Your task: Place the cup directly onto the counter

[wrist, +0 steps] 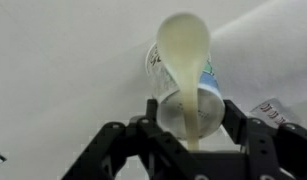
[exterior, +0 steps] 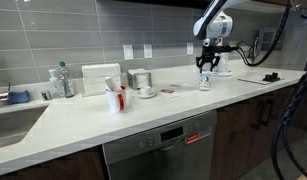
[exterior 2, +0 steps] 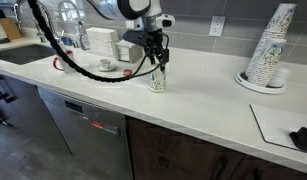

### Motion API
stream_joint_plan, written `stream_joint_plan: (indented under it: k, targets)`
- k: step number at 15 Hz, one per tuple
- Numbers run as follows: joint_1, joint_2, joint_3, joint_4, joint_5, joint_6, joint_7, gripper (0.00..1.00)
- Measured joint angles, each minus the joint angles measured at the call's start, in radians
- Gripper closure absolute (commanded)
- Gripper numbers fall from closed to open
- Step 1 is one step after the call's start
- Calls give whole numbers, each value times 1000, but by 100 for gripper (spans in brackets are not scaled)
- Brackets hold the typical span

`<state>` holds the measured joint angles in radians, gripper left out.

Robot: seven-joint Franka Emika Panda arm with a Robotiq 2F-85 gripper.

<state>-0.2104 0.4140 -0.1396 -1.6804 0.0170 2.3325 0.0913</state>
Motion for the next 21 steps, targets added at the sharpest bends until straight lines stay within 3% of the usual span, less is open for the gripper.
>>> stream_joint_plan:
  k: [3, 9, 16, 21]
  targets:
    - [2, 16, 0, 14, 3, 0, 1, 0]
    - [1, 13, 1, 26, 11, -24, -13, 0]
    - [8, -74, 1, 19, -4, -107, -46, 0]
    - [30, -133, 24, 19, -8, -137, -181, 0]
